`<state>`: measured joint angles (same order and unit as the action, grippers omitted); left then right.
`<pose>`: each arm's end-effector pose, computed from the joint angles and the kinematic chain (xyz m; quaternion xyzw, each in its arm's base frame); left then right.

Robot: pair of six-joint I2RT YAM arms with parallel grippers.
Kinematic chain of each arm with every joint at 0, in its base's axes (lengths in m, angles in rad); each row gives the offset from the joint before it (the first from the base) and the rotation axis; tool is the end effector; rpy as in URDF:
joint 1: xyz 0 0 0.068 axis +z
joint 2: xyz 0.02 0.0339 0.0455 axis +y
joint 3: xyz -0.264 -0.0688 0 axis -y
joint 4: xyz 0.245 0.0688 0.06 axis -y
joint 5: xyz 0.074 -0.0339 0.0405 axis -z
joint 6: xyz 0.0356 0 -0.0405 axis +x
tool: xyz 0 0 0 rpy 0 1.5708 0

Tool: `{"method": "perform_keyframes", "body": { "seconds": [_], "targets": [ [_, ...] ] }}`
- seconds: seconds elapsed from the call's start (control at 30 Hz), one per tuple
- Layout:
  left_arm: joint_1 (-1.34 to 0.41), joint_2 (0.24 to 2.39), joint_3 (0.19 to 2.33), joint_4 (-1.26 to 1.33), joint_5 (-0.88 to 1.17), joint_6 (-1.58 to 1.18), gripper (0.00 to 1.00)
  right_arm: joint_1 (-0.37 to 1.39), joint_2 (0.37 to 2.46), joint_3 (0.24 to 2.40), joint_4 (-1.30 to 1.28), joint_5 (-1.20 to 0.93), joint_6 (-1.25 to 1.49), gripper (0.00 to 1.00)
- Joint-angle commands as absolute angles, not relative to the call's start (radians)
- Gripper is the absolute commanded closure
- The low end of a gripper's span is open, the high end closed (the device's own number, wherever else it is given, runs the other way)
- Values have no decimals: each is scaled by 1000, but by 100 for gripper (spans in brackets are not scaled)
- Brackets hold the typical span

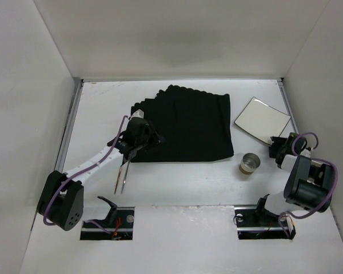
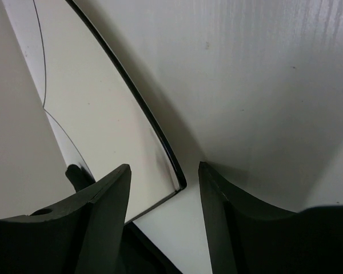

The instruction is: Set the dinner table for one person

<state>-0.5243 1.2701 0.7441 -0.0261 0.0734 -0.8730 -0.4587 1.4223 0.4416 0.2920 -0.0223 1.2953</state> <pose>0.2385 -0.1410 0.2371 -0.1337 0.8624 -0.3379 0.3525 0.2261 -0.1108 0.1348 0.6922 0.5819 0.1826 0.3860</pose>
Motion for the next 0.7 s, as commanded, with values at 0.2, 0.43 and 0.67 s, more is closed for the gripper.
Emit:
{"method": "perform_keyframes", "body": {
  "seconds": [0.2, 0.43, 0.67],
  "targets": [
    [-518, 1267, 732, 5, 109, -884, 64, -441, 1477, 479, 358, 51, 1324, 78],
    [-515, 1256, 724, 11, 104, -887, 64, -438, 1480, 483, 356, 52, 1307, 46],
    [-509, 1236, 713, 12, 110, -888, 64, -415, 1465, 463, 377, 95, 1310, 92]
  ]
}}
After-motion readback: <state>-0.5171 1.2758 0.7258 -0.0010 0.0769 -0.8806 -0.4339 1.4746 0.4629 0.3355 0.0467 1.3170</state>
